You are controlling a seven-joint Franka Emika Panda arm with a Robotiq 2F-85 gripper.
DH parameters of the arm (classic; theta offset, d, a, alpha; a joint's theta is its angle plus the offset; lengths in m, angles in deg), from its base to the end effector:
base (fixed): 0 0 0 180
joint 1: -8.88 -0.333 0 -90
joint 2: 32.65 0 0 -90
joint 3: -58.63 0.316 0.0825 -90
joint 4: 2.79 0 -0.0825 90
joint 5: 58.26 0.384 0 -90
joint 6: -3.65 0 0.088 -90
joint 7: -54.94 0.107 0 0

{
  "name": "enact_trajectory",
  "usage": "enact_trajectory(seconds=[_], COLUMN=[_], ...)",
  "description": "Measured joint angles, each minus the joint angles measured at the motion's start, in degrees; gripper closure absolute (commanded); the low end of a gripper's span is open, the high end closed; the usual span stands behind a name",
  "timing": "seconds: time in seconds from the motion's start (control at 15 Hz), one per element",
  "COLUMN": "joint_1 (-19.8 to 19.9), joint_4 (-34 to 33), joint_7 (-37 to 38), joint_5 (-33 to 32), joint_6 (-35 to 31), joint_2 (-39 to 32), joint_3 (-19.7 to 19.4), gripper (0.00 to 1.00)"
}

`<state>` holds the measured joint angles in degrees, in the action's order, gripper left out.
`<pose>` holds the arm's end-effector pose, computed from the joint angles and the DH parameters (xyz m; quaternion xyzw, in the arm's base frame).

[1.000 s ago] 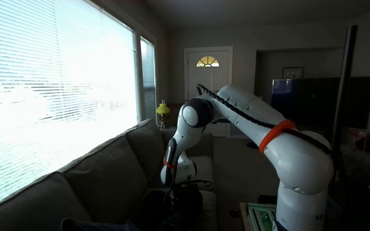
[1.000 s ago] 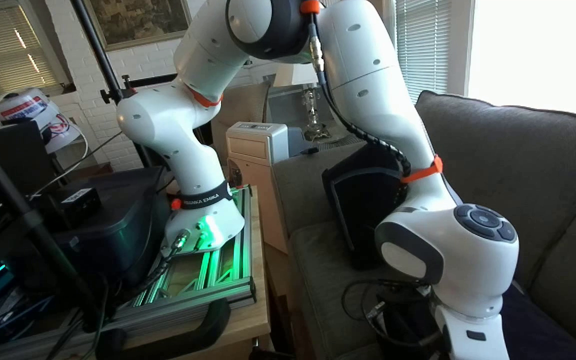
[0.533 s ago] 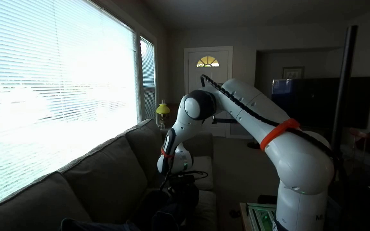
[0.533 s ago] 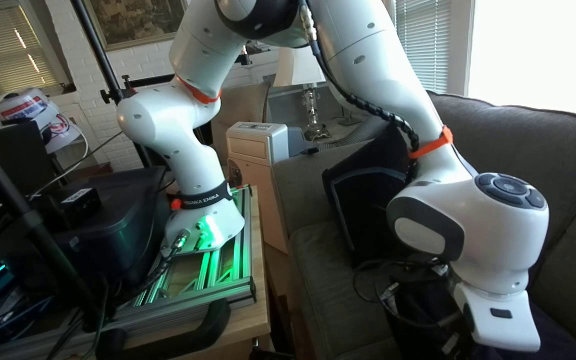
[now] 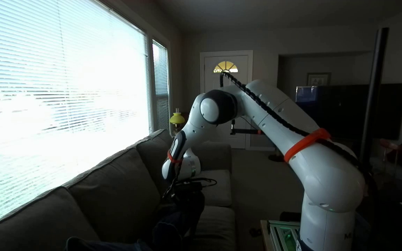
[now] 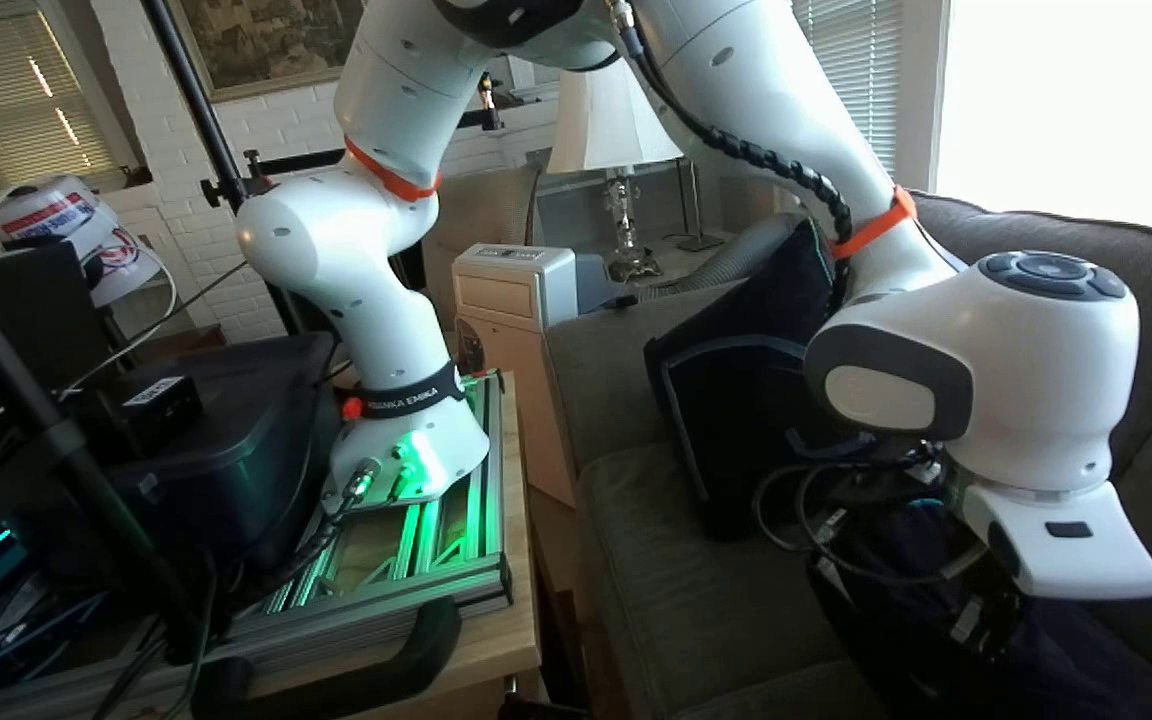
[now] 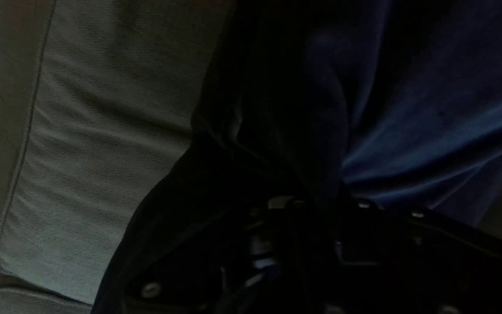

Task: Put the pillow on top of the other pillow

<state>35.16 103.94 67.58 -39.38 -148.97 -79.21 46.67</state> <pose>0.4844 -0.3908 0.0868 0.8484 -0.5293 0.0106 0.0013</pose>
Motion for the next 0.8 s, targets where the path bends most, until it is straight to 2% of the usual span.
enact_trajectory(seconds=[0.8], joint_1=[-0.5], joint_4=[-5.1], joint_7=[-1.4], joint_5=[0.0], joint_6=[-3.7], joint_2=[0.3], joint_3=[2.6], gripper=[0.97])
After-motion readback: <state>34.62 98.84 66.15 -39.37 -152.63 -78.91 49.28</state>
